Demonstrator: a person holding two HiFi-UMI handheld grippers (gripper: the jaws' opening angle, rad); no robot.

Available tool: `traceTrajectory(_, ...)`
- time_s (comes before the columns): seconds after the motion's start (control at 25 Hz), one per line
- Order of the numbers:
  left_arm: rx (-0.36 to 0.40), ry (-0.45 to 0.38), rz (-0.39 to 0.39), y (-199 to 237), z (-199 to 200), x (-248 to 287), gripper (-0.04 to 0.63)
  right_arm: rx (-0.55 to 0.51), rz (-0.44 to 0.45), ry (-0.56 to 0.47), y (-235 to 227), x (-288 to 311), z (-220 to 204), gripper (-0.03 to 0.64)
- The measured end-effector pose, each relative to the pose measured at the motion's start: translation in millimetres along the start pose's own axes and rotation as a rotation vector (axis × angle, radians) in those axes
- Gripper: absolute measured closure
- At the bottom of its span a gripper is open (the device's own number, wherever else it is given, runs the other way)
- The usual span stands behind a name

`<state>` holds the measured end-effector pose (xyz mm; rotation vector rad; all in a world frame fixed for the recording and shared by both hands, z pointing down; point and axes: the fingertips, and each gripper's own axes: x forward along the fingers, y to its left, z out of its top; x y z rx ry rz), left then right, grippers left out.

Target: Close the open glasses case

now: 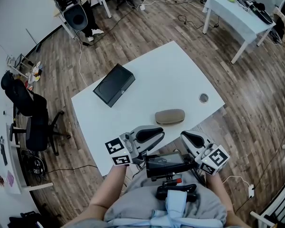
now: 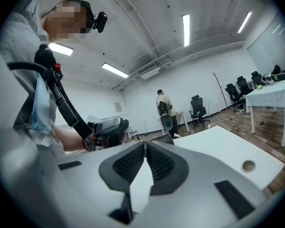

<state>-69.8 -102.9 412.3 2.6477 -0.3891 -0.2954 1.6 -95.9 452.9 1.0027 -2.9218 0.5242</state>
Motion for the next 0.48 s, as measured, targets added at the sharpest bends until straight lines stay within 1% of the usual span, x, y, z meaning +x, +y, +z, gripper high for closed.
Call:
traceTrajectory(0.16,-0.011,-0.021,-0.001,1.8,6.1,0.5,0.545,0.001,0.002,0.006,-0.3,0.4,-0.2,0.577)
traceTrajectory(0.48,-0.008,-0.015,-0.009,-1.3,5.3,-0.8,0.546,0.009,0.0,0.006,2.1,-0.2,-1.0,0.578)
